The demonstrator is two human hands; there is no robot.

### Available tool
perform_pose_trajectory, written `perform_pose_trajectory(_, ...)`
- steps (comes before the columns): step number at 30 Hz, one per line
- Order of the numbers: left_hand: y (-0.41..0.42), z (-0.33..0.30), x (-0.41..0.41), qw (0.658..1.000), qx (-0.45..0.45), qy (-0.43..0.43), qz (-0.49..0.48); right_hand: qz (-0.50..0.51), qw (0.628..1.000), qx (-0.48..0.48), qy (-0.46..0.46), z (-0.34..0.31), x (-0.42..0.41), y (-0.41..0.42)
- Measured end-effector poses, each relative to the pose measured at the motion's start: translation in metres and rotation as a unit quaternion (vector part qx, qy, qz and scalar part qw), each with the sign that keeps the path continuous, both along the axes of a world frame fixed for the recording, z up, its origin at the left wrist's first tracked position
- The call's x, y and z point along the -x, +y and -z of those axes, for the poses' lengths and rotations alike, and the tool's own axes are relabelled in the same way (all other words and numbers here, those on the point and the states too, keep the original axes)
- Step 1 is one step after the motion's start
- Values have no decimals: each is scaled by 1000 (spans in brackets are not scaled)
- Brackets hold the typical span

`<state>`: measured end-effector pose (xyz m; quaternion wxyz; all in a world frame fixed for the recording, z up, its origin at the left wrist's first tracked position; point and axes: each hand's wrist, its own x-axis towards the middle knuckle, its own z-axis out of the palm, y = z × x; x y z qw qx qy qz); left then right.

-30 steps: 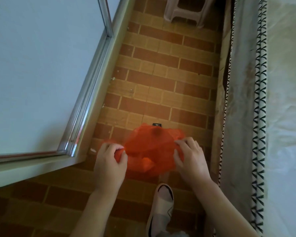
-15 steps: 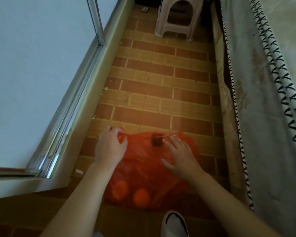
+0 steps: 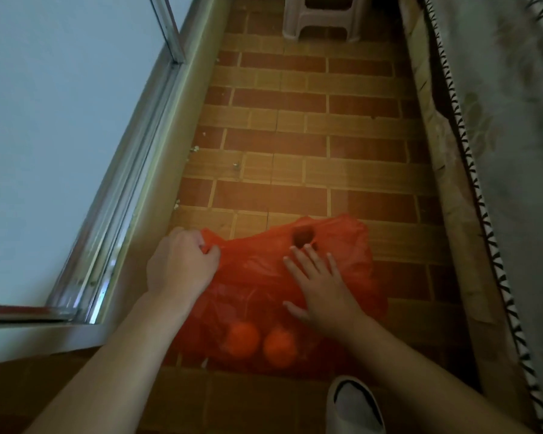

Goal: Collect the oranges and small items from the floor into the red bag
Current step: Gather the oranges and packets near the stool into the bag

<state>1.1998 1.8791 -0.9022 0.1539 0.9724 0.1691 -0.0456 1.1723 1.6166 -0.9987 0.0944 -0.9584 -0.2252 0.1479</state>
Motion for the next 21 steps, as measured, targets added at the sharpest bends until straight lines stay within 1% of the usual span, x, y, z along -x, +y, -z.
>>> perform_pose_trajectory(2, 0, 2, 0, 999, 20, -31, 31, -23, 999, -18, 36, 4, 4, 16)
perform_pose_trajectory(4, -2, 6, -1, 994, 7, -53, 100, -52, 996, -13, 67, 9, 11, 25)
perform_pose_trajectory(5, -5, 7, -1, 989, -13, -53, 141, -70, 995, -6, 69, 12, 14, 27)
perform_pose_trajectory(8, -13, 11, -9, 954, -59, -42, 292, -104, 993, 4, 61, 17, 26, 30)
perform_pose_trajectory(10, -21, 20, -11, 927, -81, 16, 365, -110, 992, 6, 68, 20, 34, 30)
perform_pose_trajectory(13, -26, 47, 1, 904, -95, 172, 379, -133, 987, 12, 92, 28, 50, 29)
perform_pose_trajectory(15, -24, 61, 11, 891, -108, 235, 373, -144, 982, 21, 119, 33, 62, 28)
perform_pose_trajectory(17, -22, 65, 13, 893, -117, 244, 360, -138, 980, 21, 140, 35, 70, 29)
perform_pose_trajectory(21, -29, 60, 11, 907, -123, 209, 343, -105, 986, 9, 130, 29, 70, 30)
